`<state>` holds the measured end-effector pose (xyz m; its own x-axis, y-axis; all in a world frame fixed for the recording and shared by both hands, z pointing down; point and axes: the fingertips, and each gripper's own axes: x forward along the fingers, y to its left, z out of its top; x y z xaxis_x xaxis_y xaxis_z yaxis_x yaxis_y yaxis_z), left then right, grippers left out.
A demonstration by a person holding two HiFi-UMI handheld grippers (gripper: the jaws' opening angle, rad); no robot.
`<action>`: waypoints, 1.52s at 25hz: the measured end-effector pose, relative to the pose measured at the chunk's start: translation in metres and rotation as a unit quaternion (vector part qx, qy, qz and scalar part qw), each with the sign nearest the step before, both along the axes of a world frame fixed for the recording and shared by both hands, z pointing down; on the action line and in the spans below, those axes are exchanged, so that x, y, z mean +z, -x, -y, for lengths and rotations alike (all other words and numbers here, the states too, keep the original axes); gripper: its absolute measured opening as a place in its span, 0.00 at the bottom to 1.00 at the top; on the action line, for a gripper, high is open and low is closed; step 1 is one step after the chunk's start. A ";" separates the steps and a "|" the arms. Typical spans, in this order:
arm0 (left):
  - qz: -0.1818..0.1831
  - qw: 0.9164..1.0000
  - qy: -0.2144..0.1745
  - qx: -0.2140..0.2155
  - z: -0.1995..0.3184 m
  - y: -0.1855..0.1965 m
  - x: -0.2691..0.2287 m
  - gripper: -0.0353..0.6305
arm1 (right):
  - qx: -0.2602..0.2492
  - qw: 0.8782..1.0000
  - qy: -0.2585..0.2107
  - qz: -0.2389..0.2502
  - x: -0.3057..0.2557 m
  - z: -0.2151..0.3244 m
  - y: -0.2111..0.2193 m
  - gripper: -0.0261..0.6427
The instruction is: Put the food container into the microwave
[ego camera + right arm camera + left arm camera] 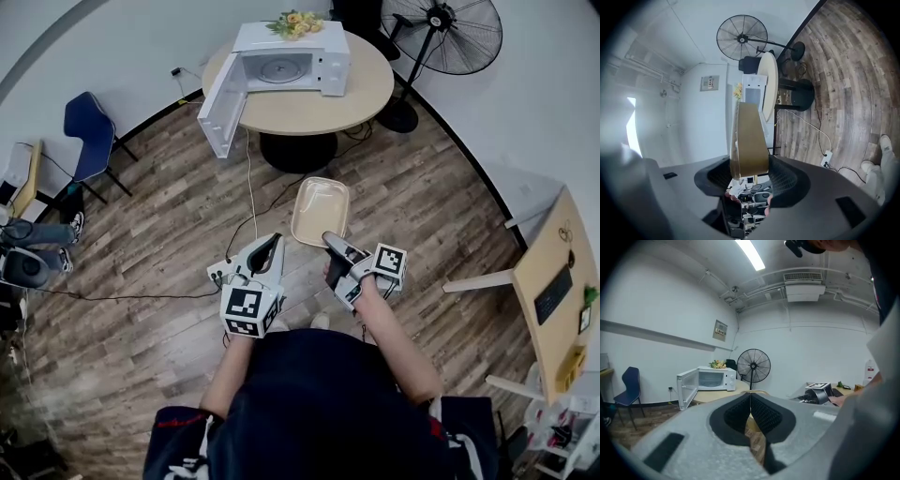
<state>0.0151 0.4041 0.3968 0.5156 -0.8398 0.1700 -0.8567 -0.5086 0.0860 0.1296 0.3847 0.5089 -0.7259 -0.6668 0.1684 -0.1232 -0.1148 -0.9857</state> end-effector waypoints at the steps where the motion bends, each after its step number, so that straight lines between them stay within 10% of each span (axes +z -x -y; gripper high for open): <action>1: 0.000 1.000 0.000 -0.002 0.000 -0.004 0.001 0.08 | -0.005 1.000 0.000 0.000 0.001 0.000 -0.003 0.38; 20: 0.030 0.999 0.016 0.001 0.009 -0.052 0.024 0.08 | -0.021 0.999 0.024 0.016 0.025 0.006 -0.041 0.38; 38: 0.022 0.999 0.026 0.004 0.130 -0.010 0.030 0.08 | -0.027 0.999 0.028 0.028 0.028 0.129 0.006 0.38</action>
<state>0.0253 0.2744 0.4271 0.5132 -0.8252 0.2359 -0.8563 -0.5111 0.0751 0.1237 0.2555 0.5368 -0.7702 -0.6166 0.1631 -0.0762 -0.1649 -0.9834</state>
